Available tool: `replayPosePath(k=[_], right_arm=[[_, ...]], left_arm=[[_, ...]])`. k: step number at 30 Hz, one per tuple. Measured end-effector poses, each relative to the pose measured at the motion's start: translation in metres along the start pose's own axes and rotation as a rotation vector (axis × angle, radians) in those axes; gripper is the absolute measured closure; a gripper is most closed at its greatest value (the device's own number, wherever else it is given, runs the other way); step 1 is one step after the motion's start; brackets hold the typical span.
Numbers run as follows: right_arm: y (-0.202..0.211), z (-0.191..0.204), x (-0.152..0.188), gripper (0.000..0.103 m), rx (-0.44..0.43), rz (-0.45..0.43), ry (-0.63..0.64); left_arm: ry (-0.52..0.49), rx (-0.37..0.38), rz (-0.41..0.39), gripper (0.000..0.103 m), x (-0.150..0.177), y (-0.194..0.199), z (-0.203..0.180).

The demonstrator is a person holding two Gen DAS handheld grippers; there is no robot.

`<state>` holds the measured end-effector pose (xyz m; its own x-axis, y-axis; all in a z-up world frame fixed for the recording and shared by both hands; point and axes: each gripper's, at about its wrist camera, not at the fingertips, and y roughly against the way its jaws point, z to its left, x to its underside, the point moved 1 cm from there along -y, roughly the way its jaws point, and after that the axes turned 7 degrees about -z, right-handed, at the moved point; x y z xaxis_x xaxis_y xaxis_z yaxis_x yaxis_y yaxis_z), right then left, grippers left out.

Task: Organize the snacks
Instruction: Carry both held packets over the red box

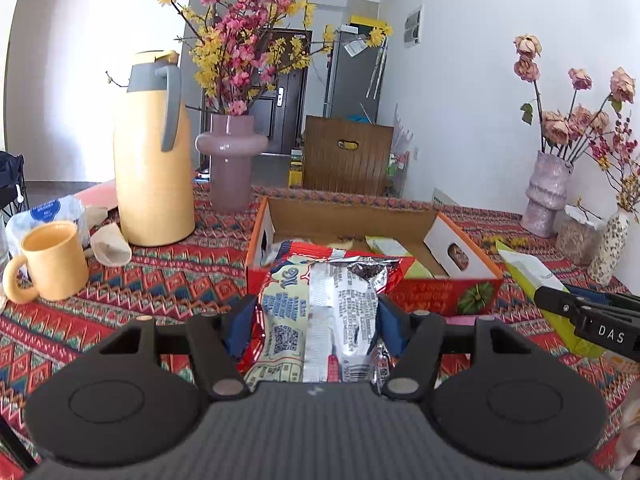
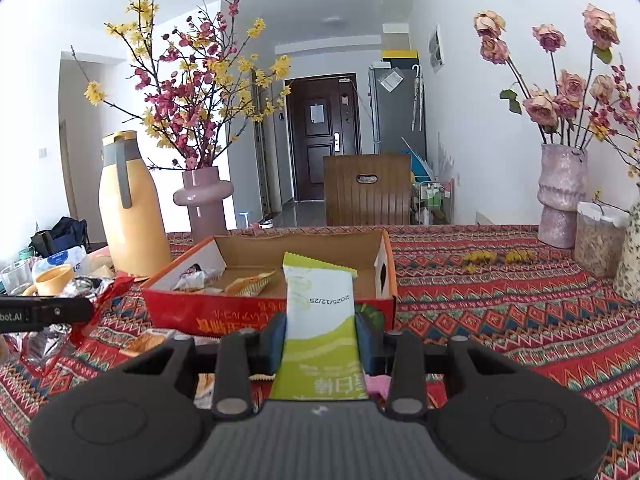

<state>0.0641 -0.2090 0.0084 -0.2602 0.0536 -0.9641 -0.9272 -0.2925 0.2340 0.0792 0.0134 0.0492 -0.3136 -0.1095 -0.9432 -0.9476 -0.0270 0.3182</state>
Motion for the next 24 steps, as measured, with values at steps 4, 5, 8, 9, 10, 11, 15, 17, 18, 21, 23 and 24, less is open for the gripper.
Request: replayPosePath(k=[4, 5, 8, 9, 10, 11, 15, 17, 18, 21, 23, 24], right_arm=[[-0.015, 0.0, -0.006, 0.067, -0.004, -0.003, 0.0], [-0.02, 0.0, -0.009, 0.067, -0.005, -0.005, 0.001], [-0.033, 0.0, -0.016, 0.067, -0.004, -0.009, 0.004], [-0.037, -0.001, -0.018, 0.067, -0.004, -0.009, 0.005], [-0.043, -0.001, -0.021, 0.067, -0.004, -0.008, 0.006], [-0.048, -0.001, -0.023, 0.067, -0.003, -0.008, 0.006], [-0.07, -0.002, -0.033, 0.067, -0.002, -0.011, 0.008], [-0.081, -0.002, -0.038, 0.067, 0.001, -0.012, 0.007], [-0.088, -0.002, -0.04, 0.067, 0.002, -0.012, 0.005], [-0.107, -0.001, -0.045, 0.067, 0.01, -0.01, 0.004], [-0.12, 0.0, -0.047, 0.067, 0.012, -0.008, -0.001], [-0.127, 0.0, -0.048, 0.067, 0.013, -0.005, -0.005]], left_arm=[[-0.004, -0.007, -0.009, 0.039, -0.012, -0.015, -0.001], [-0.005, -0.009, -0.012, 0.039, -0.015, -0.019, -0.001], [-0.01, -0.012, -0.025, 0.039, -0.025, -0.03, -0.003], [-0.01, -0.013, -0.03, 0.039, -0.029, -0.034, -0.004], [-0.009, -0.013, -0.035, 0.039, -0.032, -0.038, -0.004], [-0.007, -0.011, -0.039, 0.039, -0.036, -0.041, -0.005], [-0.012, -0.012, -0.054, 0.039, -0.049, -0.061, -0.009], [-0.013, -0.009, -0.057, 0.039, -0.054, -0.073, -0.011], [-0.013, -0.007, -0.058, 0.039, -0.056, -0.078, -0.012], [-0.014, -0.009, -0.055, 0.039, -0.062, -0.099, -0.014], [-0.015, -0.021, -0.052, 0.039, -0.065, -0.115, -0.015], [-0.016, -0.028, -0.05, 0.039, -0.067, -0.122, -0.016]])
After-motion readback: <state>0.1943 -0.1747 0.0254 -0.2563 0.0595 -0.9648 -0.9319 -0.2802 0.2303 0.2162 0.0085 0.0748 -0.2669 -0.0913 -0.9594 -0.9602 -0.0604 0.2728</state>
